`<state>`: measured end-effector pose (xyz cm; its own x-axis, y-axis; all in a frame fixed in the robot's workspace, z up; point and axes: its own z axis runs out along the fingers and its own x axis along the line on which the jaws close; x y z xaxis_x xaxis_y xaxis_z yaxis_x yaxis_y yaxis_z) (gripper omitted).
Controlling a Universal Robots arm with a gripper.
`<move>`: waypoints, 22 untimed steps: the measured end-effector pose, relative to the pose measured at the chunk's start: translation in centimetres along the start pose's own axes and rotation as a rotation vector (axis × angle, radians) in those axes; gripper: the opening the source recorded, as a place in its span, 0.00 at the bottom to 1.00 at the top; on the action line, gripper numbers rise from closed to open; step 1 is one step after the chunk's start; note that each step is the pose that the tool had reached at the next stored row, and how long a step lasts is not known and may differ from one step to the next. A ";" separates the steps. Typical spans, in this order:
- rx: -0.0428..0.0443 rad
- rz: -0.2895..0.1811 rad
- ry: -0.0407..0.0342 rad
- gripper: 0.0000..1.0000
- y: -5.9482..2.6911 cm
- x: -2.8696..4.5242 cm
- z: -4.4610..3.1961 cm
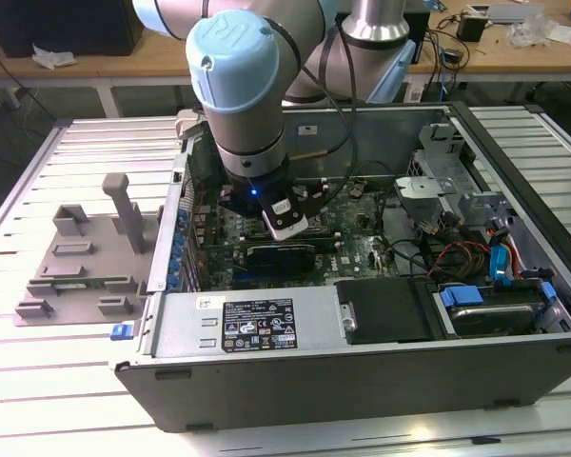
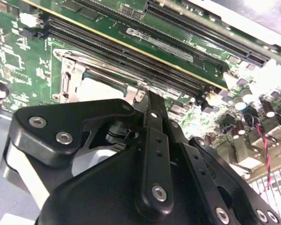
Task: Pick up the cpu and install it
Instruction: 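Install the second cpu locking lever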
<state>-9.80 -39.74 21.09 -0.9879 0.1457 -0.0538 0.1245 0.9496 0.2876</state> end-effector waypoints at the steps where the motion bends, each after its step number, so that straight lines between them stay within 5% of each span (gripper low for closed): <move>1: 0.0062 0.001 0.0008 0.11 0.04 -0.02 -0.13; 2: 0.0149 0.002 0.0023 0.11 0.08 -0.05 -0.27; 6: 0.0735 0.009 0.0125 0.11 0.23 -0.22 -0.71; 8: 0.0900 0.010 0.0140 0.11 0.27 -0.40 -0.71; 12: 0.0926 0.011 0.0188 0.11 0.45 -1.82 -0.58; 17: 0.0993 0.015 0.0358 0.11 0.96 -4.14 -0.30; 22: 0.1167 0.015 0.0382 0.11 2.30 -4.74 0.14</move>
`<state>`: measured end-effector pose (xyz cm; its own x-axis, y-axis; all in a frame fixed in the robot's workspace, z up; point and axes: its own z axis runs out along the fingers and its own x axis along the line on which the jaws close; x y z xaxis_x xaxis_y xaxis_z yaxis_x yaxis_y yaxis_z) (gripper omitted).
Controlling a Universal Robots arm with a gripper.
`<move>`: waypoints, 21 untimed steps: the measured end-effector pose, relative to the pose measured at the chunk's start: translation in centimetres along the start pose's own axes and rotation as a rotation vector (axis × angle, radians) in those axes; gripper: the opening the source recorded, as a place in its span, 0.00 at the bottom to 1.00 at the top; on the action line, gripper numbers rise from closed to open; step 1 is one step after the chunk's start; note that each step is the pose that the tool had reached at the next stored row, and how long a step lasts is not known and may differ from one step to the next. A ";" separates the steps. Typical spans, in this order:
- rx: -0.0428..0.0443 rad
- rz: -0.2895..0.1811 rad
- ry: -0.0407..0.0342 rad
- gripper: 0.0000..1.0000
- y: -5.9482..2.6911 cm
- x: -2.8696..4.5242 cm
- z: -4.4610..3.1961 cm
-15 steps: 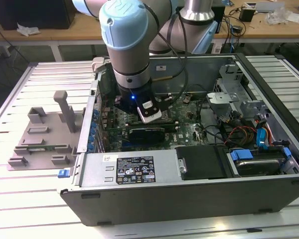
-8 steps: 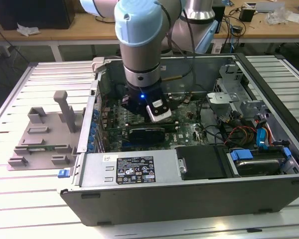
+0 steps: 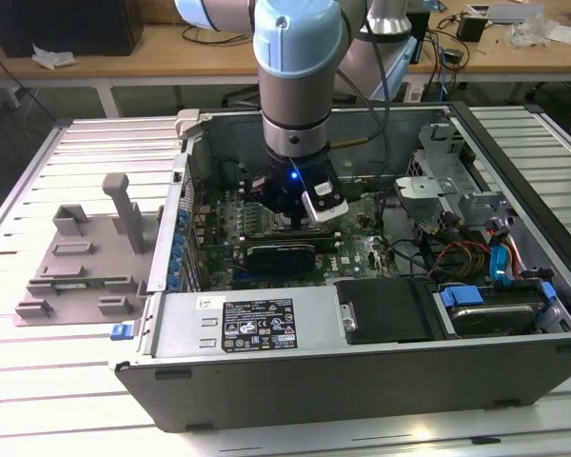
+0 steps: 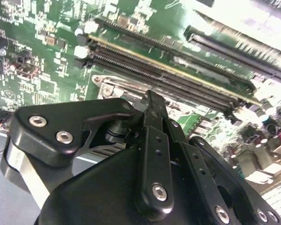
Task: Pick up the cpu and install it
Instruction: 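Install the second cpu locking lever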
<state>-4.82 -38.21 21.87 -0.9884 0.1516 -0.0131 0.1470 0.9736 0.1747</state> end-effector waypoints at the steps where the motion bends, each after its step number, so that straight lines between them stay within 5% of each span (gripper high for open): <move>1: 0.0012 0.000 -0.0002 0.11 0.20 -0.01 0.04; 10: 0.0191 -0.001 -0.0028 0.11 3.15 0.43 0.48; 14: 0.0273 -0.009 -0.0028 0.11 3.52 0.46 0.08; 19: 0.0303 -0.077 0.0084 0.11 3.57 0.47 -0.06; 21: 0.0459 -0.077 0.0123 0.11 3.57 0.46 -0.05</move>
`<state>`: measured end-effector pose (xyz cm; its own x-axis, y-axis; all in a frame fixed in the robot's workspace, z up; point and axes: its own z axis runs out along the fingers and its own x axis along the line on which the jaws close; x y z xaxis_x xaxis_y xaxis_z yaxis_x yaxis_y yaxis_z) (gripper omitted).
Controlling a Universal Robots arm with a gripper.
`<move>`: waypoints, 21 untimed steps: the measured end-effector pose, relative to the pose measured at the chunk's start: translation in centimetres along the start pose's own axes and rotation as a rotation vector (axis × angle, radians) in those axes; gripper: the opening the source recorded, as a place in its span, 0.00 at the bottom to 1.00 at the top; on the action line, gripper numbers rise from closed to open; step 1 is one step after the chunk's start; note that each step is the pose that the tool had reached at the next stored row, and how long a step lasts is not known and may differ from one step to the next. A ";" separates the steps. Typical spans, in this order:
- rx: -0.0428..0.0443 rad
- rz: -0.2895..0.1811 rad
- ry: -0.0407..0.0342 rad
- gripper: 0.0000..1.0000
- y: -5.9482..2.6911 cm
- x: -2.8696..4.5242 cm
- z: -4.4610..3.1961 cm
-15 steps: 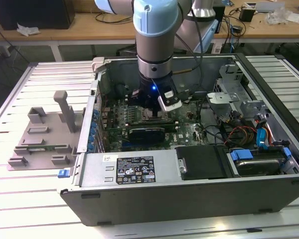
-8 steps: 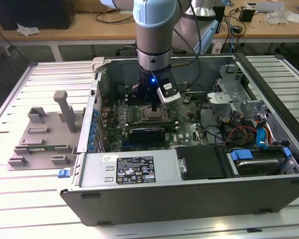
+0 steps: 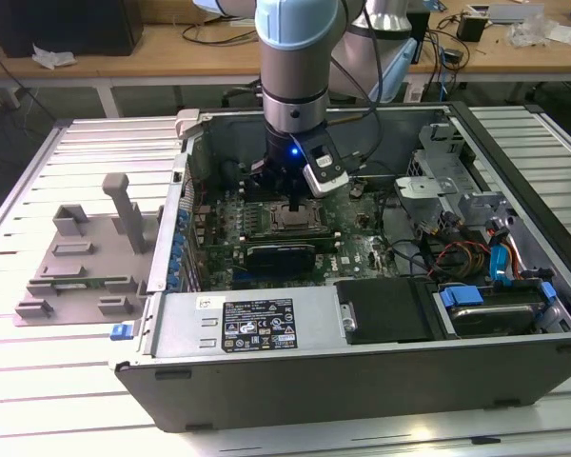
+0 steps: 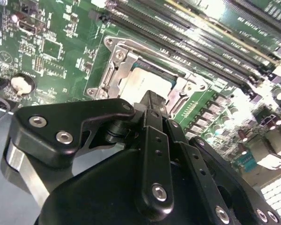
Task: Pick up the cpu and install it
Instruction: 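Install the second cpu locking lever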
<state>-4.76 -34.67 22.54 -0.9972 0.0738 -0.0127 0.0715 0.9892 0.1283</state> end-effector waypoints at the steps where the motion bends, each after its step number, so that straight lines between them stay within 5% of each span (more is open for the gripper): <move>1: 0.0180 0.000 0.0035 0.11 0.00 0.00 0.00; 3: 0.0289 0.000 0.0042 0.11 0.00 0.00 0.00; 4: 0.0428 0.000 0.0047 0.11 -0.01 0.00 0.01; 6: 0.0464 0.000 0.0045 0.11 0.00 0.00 0.00; 9: 0.0462 -0.041 0.0089 0.11 0.00 -0.09 0.01; 10: 0.0454 -0.094 0.0124 0.11 0.00 -0.09 0.05; 12: 0.0444 -0.144 0.0065 0.11 0.14 -0.09 0.09; 16: 0.0479 -0.163 0.0073 0.11 0.81 -0.05 -0.24; 21: 0.0481 -0.171 0.0082 0.11 1.05 -0.06 -1.73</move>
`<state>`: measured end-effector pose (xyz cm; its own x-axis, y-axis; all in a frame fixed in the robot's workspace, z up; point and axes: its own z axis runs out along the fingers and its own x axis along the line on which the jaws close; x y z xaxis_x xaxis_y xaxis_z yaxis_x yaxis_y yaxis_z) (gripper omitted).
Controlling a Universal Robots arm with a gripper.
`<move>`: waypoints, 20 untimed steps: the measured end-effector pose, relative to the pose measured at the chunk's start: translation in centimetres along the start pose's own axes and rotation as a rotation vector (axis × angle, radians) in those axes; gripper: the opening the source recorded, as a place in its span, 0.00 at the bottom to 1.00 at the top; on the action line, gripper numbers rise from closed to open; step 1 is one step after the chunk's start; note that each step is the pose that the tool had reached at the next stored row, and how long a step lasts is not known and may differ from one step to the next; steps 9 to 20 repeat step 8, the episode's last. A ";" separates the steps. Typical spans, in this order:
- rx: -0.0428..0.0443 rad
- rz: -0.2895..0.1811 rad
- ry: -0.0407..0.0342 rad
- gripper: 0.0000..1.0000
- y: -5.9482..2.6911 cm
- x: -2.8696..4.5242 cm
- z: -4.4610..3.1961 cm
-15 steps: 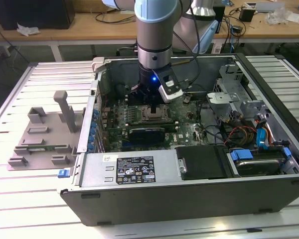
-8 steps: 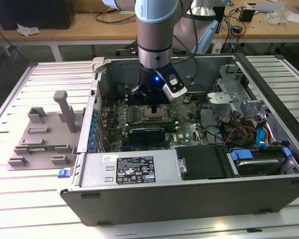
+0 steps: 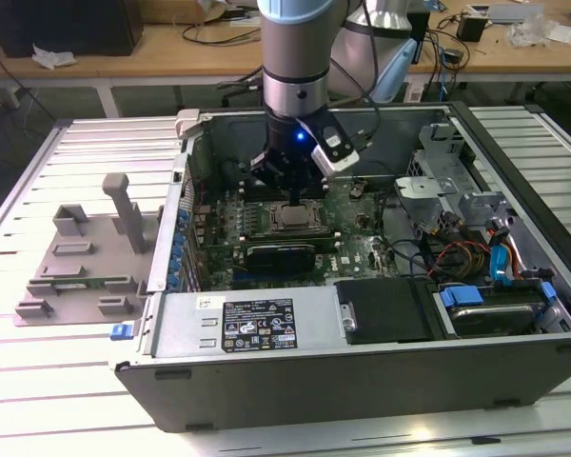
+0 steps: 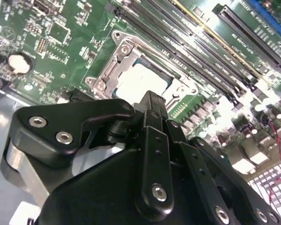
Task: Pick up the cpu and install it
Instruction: 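Install the second cpu locking lever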
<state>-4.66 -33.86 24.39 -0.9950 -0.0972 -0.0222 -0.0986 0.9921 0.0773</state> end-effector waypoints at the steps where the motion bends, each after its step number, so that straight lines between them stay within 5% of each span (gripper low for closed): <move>1: 0.0001 0.000 0.0001 0.11 0.02 0.00 -0.09; 20: 0.0010 -0.001 0.0001 0.11 0.08 -0.01 -0.14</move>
